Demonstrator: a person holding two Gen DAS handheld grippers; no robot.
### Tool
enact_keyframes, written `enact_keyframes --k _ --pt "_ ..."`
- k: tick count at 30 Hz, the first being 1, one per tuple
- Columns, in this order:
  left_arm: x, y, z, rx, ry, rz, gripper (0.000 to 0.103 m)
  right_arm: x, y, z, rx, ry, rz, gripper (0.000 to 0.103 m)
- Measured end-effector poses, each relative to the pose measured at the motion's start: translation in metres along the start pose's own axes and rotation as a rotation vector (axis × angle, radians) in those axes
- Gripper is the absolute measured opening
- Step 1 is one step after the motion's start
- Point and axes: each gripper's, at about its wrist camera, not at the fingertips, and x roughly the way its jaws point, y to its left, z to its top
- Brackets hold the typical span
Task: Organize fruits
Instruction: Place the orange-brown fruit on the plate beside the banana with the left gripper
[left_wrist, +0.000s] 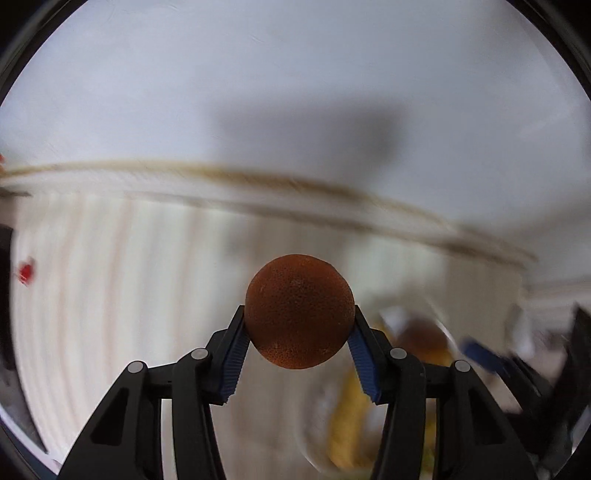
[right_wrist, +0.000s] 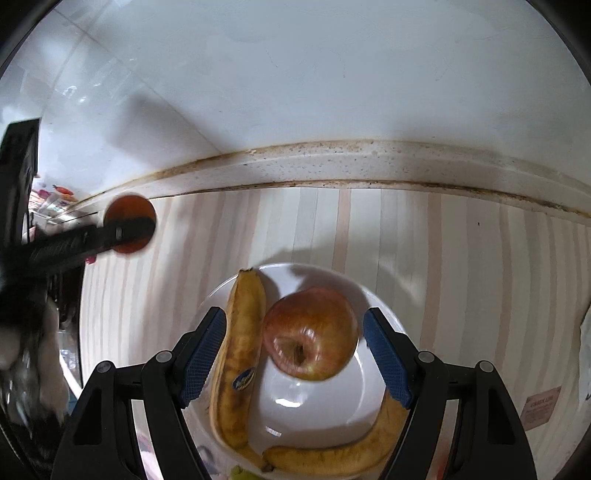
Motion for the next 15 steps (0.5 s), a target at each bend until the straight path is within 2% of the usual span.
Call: enact_keyframes --k 5,11,15 --pt "0.022 -0.001 -0.035 -0.033 0.143 -0.109 0.049 -0.016 0.003 -0.011 -0.008 -0.005 0.004 0.079" --pt "0.04 -0.007 -0.045 -0.062 0.218 -0.152 0.049 -0.02 0.005 -0.021 -0.017 0.004 -0.018 0.079" --pt "0.033 0.002 -0.054 -0.067 0.217 -0.142 0.05 -0.02 0.0 -0.025 -0.003 0.008 -0.024 0.079"
